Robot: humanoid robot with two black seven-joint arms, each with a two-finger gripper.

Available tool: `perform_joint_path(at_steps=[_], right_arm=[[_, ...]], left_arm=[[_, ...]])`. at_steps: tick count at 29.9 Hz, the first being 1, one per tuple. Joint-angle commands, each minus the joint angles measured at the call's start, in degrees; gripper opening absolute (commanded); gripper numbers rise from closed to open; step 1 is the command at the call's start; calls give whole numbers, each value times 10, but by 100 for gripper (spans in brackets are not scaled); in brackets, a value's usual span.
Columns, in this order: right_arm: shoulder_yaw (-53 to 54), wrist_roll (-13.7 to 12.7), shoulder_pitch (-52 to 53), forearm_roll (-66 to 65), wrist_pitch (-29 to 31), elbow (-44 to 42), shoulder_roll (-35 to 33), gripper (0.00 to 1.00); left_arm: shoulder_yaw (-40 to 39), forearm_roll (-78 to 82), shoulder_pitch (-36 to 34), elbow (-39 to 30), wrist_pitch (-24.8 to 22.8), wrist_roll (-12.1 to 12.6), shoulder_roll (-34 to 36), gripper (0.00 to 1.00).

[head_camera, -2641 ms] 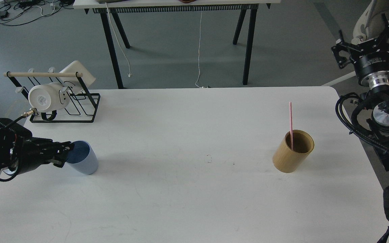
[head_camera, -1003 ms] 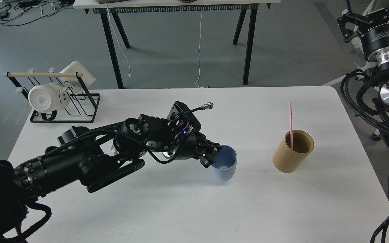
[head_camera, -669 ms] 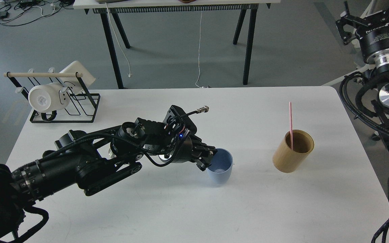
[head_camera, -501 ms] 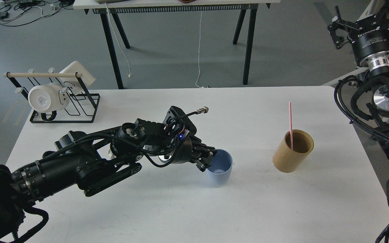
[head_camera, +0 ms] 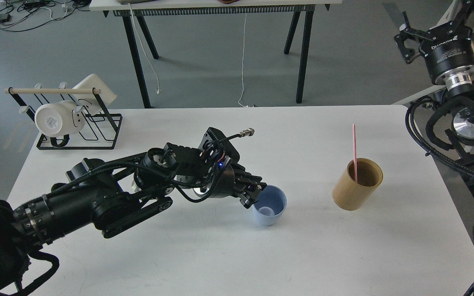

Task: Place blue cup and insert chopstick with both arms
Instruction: 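Set the blue cup down near the tan cup and release it, then withdraw the left arm to rest and bring the right gripper forward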

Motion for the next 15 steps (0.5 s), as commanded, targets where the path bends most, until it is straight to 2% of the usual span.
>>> perform_joint_path(at_steps=[1,5,8,11,13,15], right_arm=[[3,0,-14,0,0,19,-17,99],[-6,0,-16,-10,0,53,-61,99],[-24,1,-16,-22,0,69,-95,99],[-34,1,-16,-58,0,98,-140,99],[-36,1,-19,-87,0,120,-163,99],[-36,1,-30,-112,0,143,-183,99]], left_arm=[[-25,0,-4,-8,0,-4,19,45],[-138,0,-2,-6,0,-5,29,73],[-212,-4,-2,2,0,-4,32,80],[-260,-108,-1,5,0,-3,53,87],[-288,-180,0,23,0,-1,57,97],[-314,-258,-1,56,0,1,59,99]])
